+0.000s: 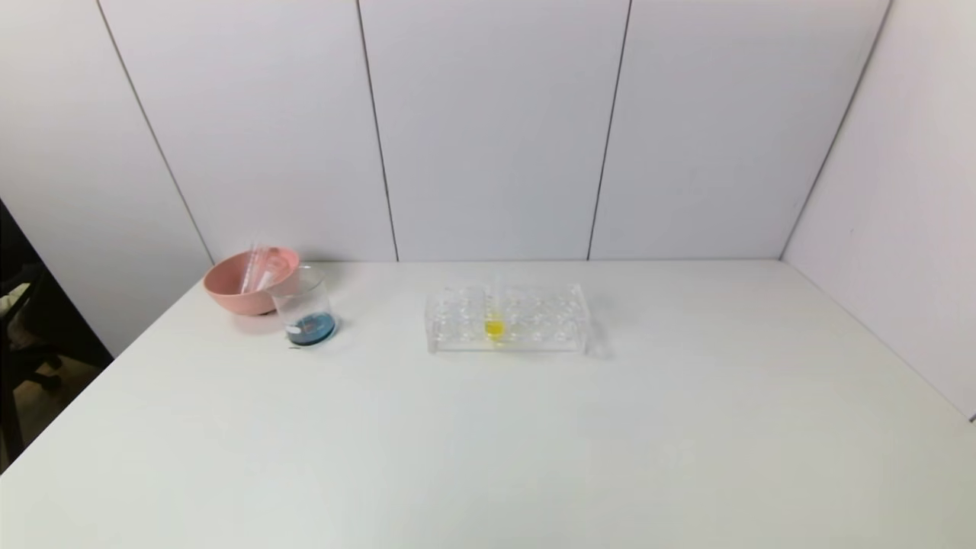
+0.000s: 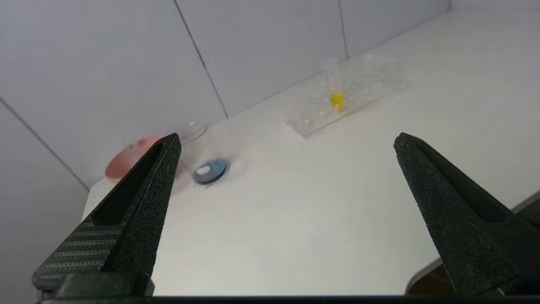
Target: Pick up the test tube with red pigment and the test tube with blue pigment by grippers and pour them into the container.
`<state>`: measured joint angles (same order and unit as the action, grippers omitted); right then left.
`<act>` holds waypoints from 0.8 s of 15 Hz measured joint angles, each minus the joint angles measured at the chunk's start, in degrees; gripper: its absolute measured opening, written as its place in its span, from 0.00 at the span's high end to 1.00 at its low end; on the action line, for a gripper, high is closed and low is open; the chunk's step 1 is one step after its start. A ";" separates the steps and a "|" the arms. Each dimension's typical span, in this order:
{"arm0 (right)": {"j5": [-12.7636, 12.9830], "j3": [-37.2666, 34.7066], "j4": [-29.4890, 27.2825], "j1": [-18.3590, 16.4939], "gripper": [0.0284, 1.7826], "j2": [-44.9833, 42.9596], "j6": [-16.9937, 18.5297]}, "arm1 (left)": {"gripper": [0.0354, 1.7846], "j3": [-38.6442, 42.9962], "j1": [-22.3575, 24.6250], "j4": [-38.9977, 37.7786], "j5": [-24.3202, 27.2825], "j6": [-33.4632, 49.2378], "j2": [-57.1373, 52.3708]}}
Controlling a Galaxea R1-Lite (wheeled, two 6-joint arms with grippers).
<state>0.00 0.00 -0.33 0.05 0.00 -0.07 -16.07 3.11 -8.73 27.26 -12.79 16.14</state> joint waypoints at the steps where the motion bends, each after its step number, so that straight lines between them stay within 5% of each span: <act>1: 0.00 0.00 -0.02 0.00 0.00 0.00 0.02 | 0.01 3.51 -0.72 0.07 -3.56 -0.85 -2.08; 8: 0.00 0.00 0.00 0.02 0.00 0.00 0.00 | 0.01 15.77 -2.86 5.18 -22.09 -0.77 -14.76; 12: 0.00 0.00 -0.02 0.02 0.00 0.00 0.00 | 0.01 16.02 -2.86 9.14 -23.88 1.66 -16.14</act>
<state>0.00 0.00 -0.35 0.07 0.00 -0.07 -0.05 0.24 0.41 3.38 -11.13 0.00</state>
